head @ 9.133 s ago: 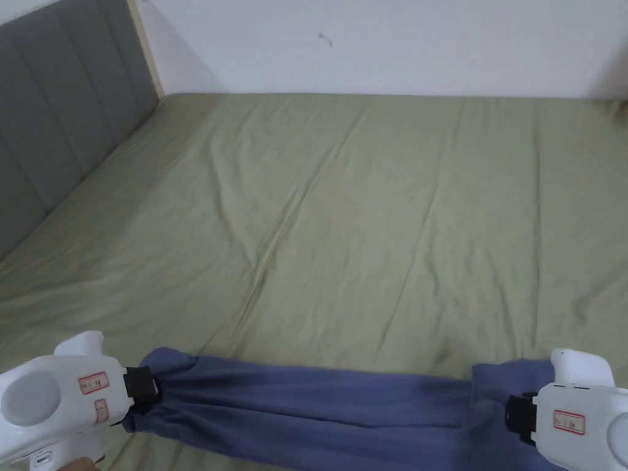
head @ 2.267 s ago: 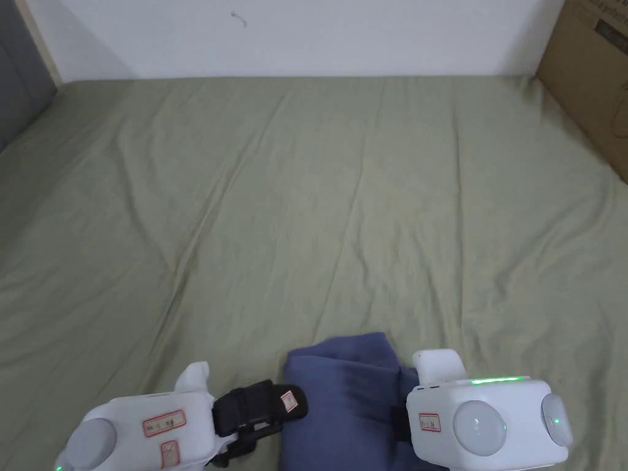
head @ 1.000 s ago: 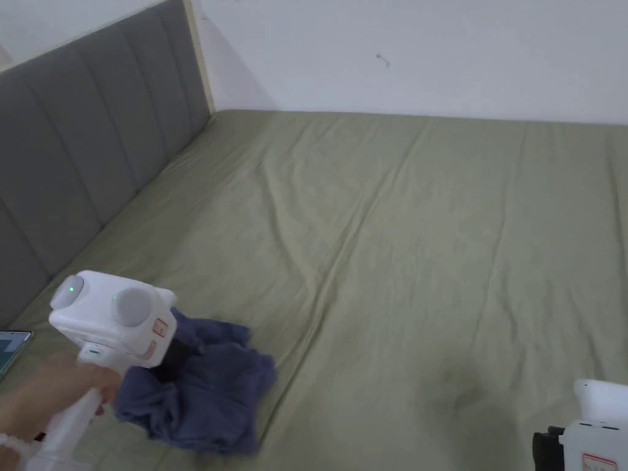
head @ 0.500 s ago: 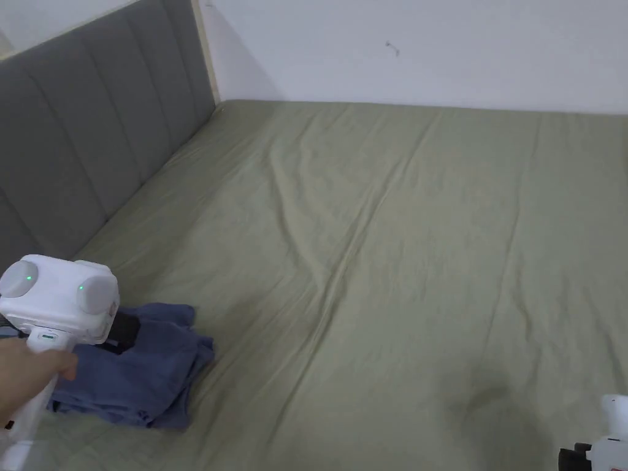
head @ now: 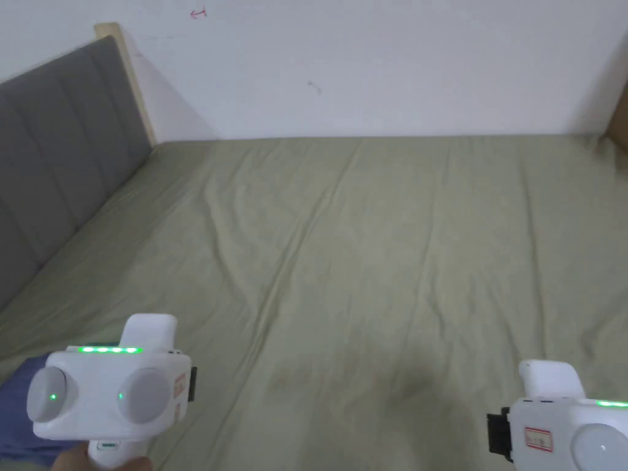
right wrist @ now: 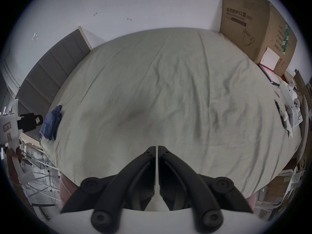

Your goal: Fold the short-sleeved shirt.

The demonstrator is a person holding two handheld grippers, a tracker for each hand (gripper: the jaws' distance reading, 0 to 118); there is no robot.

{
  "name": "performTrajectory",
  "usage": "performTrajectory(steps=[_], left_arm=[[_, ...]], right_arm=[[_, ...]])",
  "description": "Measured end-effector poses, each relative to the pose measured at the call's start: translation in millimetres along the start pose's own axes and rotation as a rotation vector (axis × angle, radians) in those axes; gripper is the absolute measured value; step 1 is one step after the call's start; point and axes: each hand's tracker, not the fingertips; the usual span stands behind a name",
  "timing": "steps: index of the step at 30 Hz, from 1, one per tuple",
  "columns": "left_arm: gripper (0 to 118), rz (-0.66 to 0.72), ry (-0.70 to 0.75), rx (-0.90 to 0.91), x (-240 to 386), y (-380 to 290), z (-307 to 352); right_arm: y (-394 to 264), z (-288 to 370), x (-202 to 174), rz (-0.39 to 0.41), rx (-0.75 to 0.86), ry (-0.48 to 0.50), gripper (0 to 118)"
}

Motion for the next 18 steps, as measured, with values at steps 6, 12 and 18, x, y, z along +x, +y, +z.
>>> performTrajectory(steps=[6, 12, 18], left_arm=[[0, -0.049, -0.030, 0.136, 72.6, -13.3, 48.1], [0, -0.036, 0.022, 0.371, 111.2, -6.9, 101.4], [0, -0.046, 0.021, 0.614, 131.1, -10.4, 139.2]], right_arm=[[1.8, 39.4, 9.0, 0.000, 0.144, -0.044, 3], [8.1, 82.7, 5.9, 0.027, 0.356, -0.159, 3], [13.7, 119.9, 2.5, 0.023, 0.561, -0.244, 3]])
